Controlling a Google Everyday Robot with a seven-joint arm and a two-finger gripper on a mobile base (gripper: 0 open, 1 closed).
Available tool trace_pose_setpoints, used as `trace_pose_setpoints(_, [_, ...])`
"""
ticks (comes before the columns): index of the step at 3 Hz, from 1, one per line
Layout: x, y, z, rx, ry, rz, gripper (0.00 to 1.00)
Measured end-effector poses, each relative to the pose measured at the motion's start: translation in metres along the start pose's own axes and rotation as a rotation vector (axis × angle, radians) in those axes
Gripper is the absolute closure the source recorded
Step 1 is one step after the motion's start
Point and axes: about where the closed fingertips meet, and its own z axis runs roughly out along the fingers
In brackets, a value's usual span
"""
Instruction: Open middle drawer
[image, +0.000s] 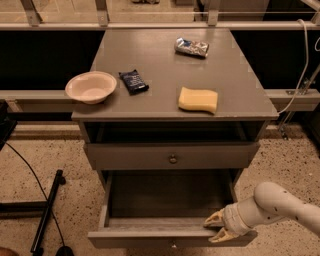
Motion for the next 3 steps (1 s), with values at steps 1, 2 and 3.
trace_pose_setpoints(1, [-0.017, 0.022, -0.025, -0.025, 0.008, -0.004, 0.58])
trace_pose_setpoints(2, [-0.030, 0.023, -0.048, -0.009, 0.026, -0.024, 0.56])
trace_pose_setpoints(3, [-0.038, 0.004, -0.056, 0.033, 0.029, -0.060, 0.61])
